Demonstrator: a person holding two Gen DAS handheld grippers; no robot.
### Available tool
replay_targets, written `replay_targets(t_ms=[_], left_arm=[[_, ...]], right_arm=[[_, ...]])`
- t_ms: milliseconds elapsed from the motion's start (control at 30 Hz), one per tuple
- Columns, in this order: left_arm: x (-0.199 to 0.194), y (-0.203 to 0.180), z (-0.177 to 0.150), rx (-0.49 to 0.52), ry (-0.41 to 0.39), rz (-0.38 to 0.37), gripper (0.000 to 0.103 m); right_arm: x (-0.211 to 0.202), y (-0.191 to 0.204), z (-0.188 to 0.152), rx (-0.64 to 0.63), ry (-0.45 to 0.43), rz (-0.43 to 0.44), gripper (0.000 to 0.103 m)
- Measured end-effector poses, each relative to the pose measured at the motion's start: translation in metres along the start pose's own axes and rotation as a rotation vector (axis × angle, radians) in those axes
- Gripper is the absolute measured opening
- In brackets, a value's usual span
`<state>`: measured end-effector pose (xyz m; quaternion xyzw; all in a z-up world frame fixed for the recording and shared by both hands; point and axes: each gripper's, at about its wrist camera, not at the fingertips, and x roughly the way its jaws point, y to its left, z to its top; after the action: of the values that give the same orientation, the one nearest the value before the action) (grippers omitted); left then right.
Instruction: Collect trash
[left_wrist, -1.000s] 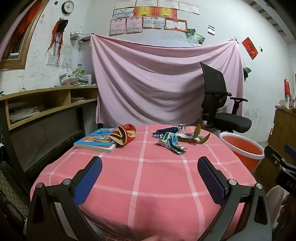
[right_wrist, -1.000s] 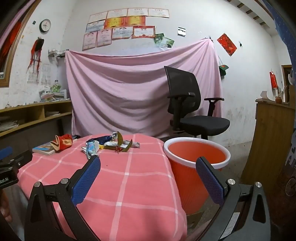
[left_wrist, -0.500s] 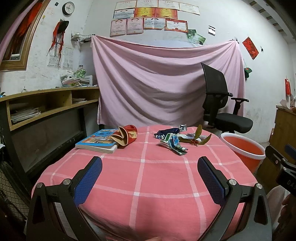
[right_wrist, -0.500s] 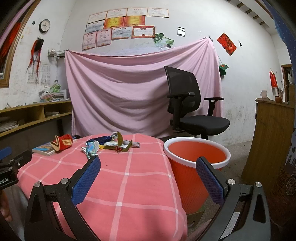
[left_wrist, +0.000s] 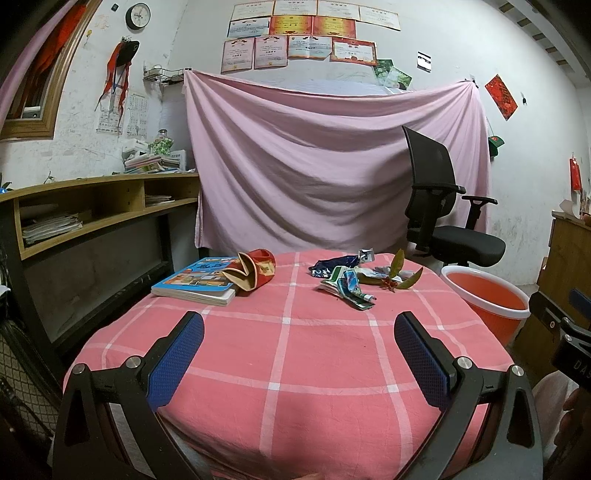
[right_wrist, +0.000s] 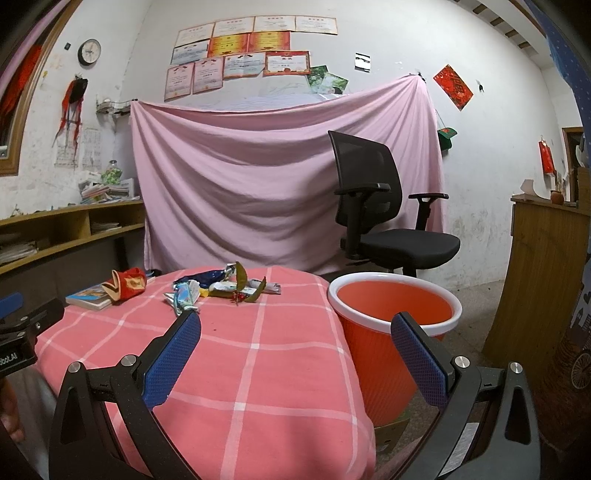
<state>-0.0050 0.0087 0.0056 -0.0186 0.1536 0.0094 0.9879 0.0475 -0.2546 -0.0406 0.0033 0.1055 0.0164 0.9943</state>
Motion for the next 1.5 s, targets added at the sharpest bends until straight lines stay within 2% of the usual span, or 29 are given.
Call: replay_targets(t_ms=[1500], left_arm=[[-0.0013, -0.0035, 0.0024, 0.006, -0.008, 0.004, 0.101]], right_arm=[[-0.0026, 0.0021, 0.0006, 0.003, -0.001, 0.001, 0.103]])
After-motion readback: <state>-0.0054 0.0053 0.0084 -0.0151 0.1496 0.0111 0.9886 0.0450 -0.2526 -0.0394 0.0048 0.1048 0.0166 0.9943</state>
